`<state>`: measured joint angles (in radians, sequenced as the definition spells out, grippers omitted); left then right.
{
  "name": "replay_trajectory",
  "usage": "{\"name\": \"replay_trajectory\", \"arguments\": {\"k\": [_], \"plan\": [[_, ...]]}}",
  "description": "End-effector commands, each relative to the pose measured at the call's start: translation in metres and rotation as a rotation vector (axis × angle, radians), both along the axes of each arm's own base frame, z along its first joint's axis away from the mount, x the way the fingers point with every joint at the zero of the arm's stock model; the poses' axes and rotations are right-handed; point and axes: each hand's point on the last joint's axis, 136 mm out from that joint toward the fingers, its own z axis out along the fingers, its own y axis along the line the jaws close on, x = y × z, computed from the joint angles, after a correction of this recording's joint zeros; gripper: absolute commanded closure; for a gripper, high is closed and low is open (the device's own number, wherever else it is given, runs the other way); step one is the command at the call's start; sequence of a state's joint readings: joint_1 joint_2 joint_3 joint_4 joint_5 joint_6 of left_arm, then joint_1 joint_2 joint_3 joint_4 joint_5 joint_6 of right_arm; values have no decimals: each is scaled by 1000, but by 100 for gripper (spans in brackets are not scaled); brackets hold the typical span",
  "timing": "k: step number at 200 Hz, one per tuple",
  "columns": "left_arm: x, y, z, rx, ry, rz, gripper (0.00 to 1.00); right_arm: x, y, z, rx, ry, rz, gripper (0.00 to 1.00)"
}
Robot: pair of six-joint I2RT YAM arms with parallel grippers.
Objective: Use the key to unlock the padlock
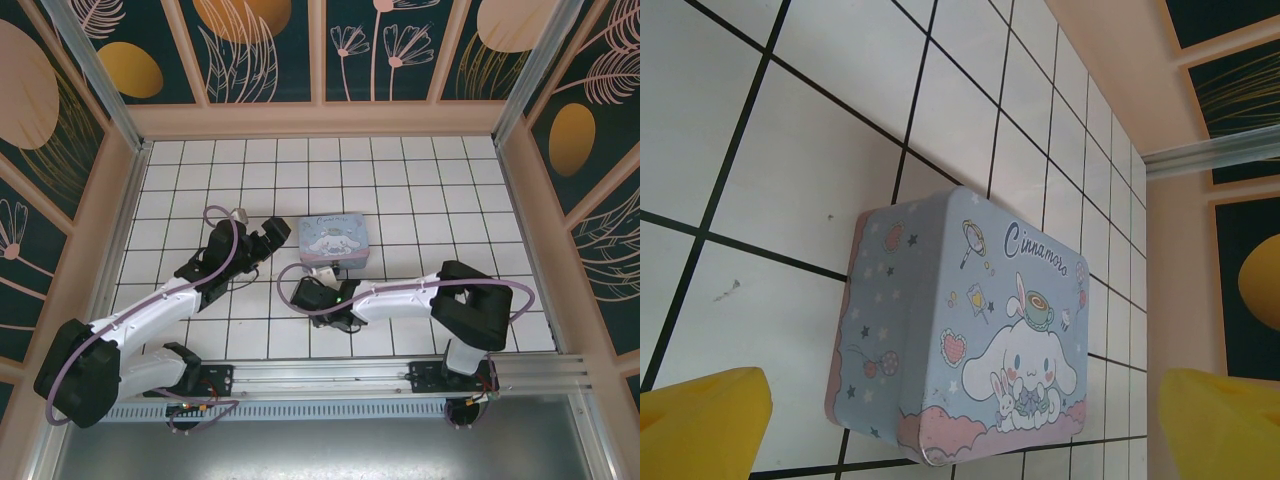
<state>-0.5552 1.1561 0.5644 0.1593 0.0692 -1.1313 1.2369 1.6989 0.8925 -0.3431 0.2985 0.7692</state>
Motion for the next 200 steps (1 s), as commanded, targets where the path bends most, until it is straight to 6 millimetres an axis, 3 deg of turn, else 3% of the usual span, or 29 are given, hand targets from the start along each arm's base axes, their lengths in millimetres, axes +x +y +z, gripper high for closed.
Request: {"name": "replay_trajectory", "arguments": {"k": [1, 18, 39, 71, 90, 149, 200], "plan": [[0, 4, 0, -1, -1, 17, 1, 0, -24, -10, -91, 12, -24, 84], [0, 4, -1, -3, 0, 17, 1, 11, -30, -1, -74, -9, -53, 90], [0, 4, -1, -4, 1, 19, 1, 22, -33, 17, -13, -35, -90, 89], [0, 3, -1, -6, 0, 15, 1, 22, -32, 40, 90, -38, -115, 57], [0, 4, -1, -2, -1, 16, 1, 14, -30, 41, 121, -6, -94, 49], [6, 10, 7, 77, -30, 27, 1, -20, -26, 23, 66, 60, 44, 59], [8, 11, 13, 93, -43, 28, 1, -32, -16, 2, 17, 99, 97, 64]]}}
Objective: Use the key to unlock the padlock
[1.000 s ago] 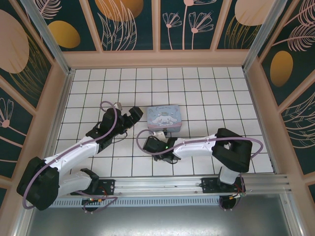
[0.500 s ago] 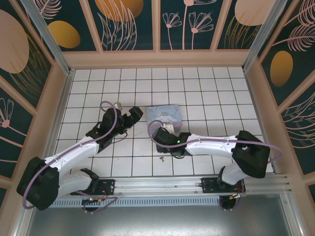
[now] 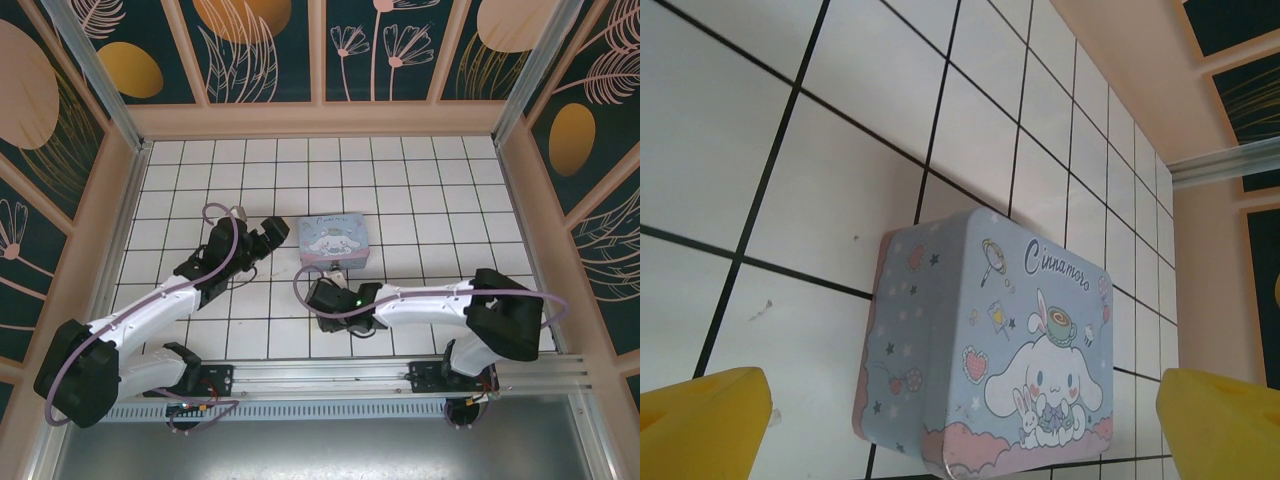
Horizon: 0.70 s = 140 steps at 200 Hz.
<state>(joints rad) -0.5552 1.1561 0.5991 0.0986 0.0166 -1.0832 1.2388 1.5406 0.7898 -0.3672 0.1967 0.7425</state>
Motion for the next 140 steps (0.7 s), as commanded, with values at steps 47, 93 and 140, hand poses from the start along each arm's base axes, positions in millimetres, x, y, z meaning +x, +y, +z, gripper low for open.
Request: {"name": "replay_trajectory", "arguments": {"k": [47, 93, 140], "plan": [[2, 6, 10, 24, -27, 13, 1, -2, 2, -22, -79, 18, 36, 80], [2, 4, 10, 14, -24, 9, 1, 19, -10, -1, -23, -18, -75, 100], [2, 2, 8, 8, -19, 3, 1, 33, -53, 13, 139, 5, -305, 100]]}}
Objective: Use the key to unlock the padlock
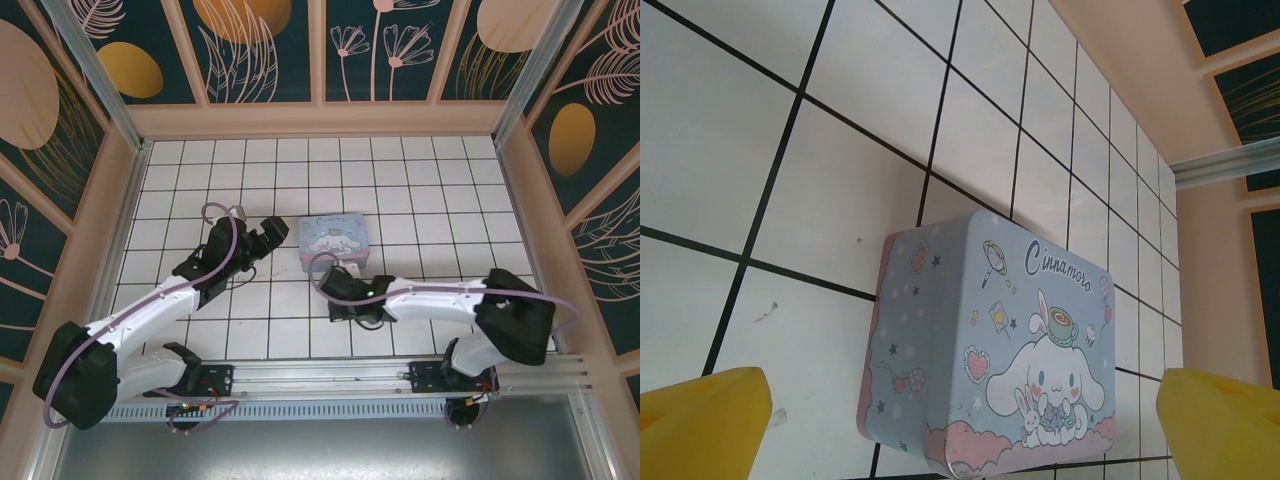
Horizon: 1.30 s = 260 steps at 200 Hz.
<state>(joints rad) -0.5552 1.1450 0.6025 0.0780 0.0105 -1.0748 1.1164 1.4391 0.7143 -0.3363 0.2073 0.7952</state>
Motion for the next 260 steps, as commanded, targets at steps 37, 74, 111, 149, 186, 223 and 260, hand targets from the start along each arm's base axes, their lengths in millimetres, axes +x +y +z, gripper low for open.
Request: {"name": "replay_trajectory", "arguments": {"k": [37, 74, 111, 149, 186, 223, 260], "plan": [[4, -2, 4, -13, -11, -4, 1, 0, -58, 5, 139, 23, -246, 51], [5, -7, 1, -26, -1, -14, 1, -2, -59, 18, 183, 16, -253, 47], [6, -8, 0, -26, 4, -14, 1, -5, -48, 15, 184, 49, -222, 43], [6, -6, -2, -17, 9, -10, 1, -16, -37, 7, 179, 83, -178, 42], [8, -8, -4, -22, 15, -14, 1, -20, -28, -2, 183, 111, -160, 42], [9, -10, -4, -21, 15, -14, 1, -18, -21, -6, 177, 113, -148, 42], [8, -8, -5, -20, 18, -13, 1, -10, -17, -9, 150, 100, -140, 42]]}}
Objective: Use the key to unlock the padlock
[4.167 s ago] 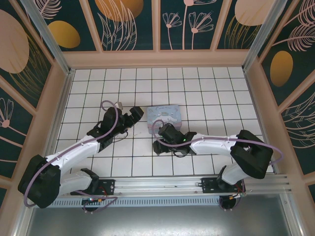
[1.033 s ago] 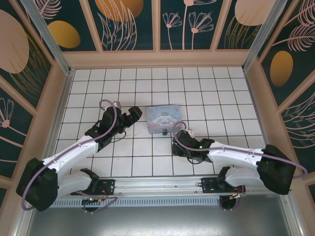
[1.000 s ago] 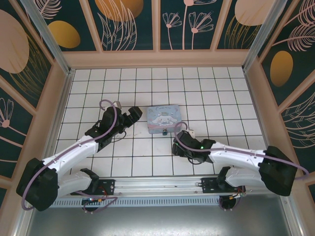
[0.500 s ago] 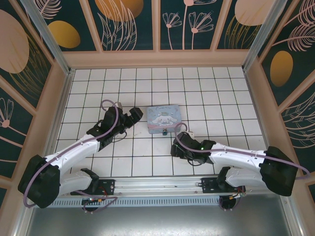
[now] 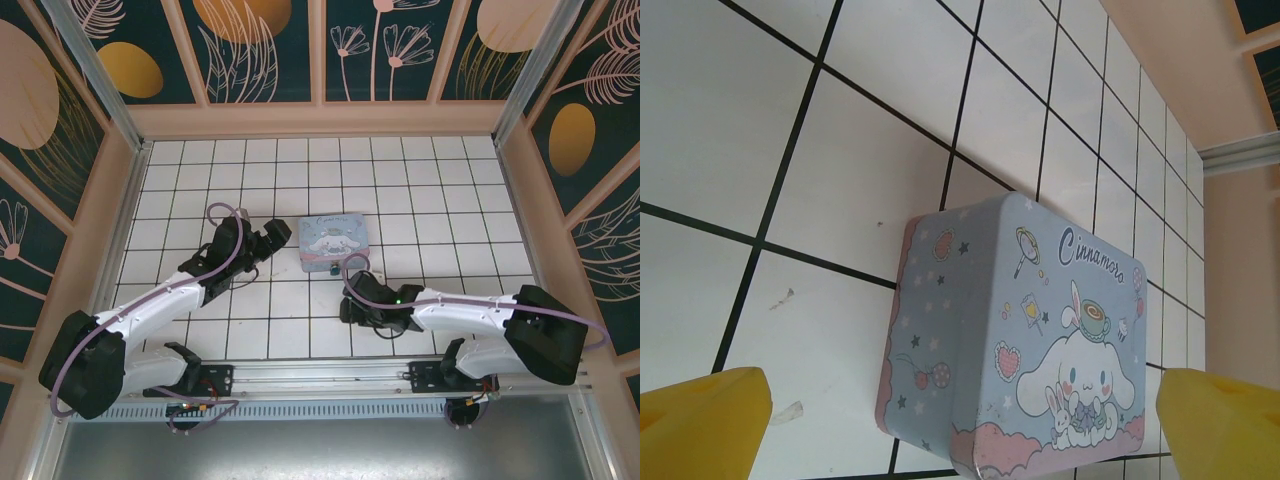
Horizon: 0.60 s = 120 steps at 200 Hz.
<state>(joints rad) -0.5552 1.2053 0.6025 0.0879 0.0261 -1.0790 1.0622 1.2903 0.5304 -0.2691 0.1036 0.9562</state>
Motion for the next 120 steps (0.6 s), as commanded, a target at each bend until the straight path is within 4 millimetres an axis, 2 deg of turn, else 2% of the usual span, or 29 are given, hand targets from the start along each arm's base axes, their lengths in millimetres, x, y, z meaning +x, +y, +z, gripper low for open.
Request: {"name": "replay_trajectory", "arguments": {"k": [1, 42, 79, 98, 120], "plan": [[7, -4, 13, -35, -31, -2, 1, 9, 14, 6, 24, -20, 12, 42], [5, -5, 13, -37, -31, -8, 1, 26, 20, 17, 27, -54, 20, 42], [6, -5, 12, -39, -32, -8, 1, 31, 22, 35, 26, -100, 59, 42], [6, -6, 12, -43, -32, -10, 1, 33, 13, 39, 2, -112, 51, 42], [5, -6, 11, -48, -33, -12, 1, 35, -7, 33, -36, -105, 27, 42]]}}
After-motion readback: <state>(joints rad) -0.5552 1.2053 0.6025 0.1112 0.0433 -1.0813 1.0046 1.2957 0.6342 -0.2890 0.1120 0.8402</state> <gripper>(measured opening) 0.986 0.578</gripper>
